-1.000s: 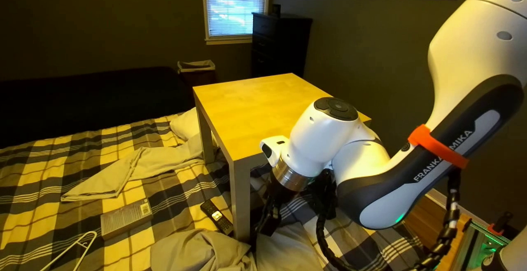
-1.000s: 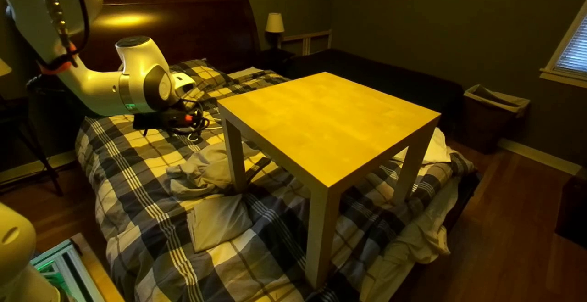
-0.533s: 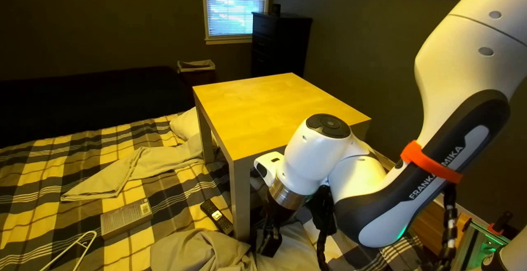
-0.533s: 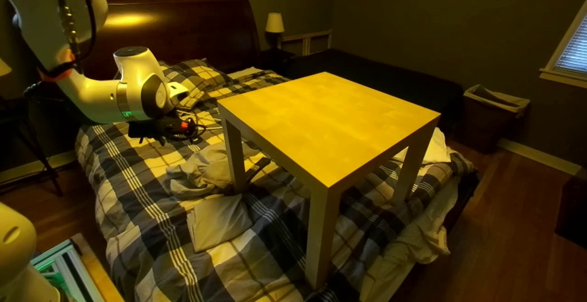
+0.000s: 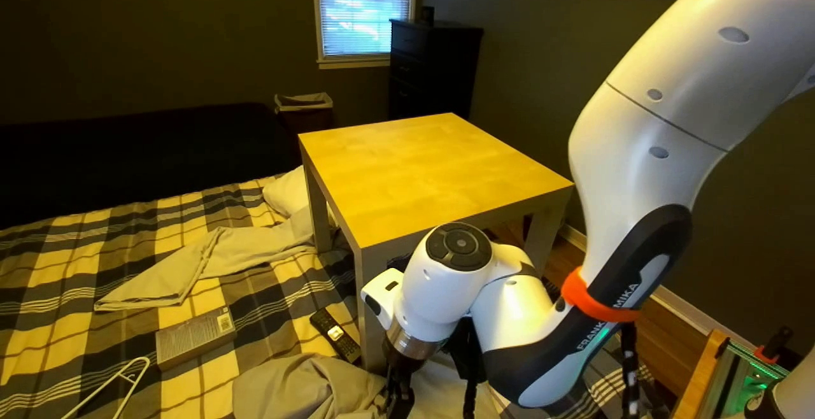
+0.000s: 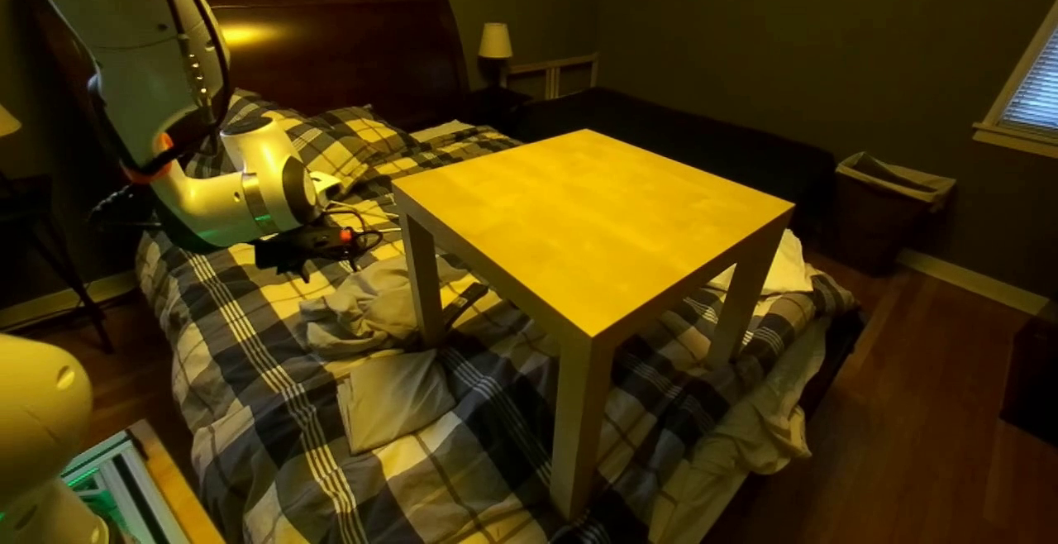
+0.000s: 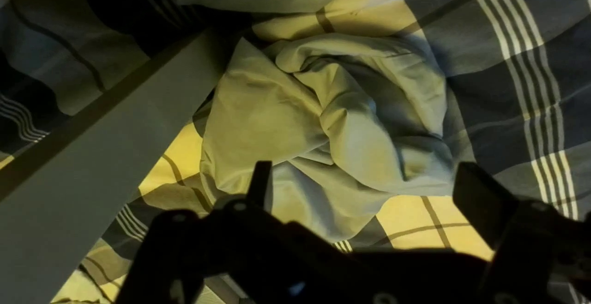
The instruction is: Put the cloth on the table
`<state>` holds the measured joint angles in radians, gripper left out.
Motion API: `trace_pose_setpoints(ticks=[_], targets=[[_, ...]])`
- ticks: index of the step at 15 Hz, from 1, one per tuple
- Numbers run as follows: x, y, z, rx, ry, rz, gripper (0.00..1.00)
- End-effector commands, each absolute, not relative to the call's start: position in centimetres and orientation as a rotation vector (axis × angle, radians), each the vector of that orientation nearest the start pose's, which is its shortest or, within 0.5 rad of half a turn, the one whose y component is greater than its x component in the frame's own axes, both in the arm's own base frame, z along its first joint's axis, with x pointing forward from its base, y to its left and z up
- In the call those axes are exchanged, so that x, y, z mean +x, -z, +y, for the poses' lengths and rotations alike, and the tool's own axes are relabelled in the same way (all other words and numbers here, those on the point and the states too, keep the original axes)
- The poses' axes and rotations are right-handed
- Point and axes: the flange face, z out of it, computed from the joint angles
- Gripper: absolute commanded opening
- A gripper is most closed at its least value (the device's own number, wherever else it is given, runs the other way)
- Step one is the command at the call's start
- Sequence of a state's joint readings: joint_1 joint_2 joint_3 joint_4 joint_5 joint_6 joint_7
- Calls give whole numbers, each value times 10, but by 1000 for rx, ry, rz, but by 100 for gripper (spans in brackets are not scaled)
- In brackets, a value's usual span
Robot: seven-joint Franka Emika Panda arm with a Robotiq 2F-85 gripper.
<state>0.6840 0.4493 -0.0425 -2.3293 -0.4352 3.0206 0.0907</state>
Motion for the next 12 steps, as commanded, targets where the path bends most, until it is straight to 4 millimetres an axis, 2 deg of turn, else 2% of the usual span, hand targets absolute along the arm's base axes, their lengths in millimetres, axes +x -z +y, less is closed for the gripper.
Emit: trace_pose_setpoints(ticks=[1,5,11,12], targets=[[418,-128,369,-2753,438,-1569,100],[426,-94,387,-2725,453,-1661,100],[441,-45,394,-2728,437,-1770,100],[443,-39,393,-2727,433,-1784,93]])
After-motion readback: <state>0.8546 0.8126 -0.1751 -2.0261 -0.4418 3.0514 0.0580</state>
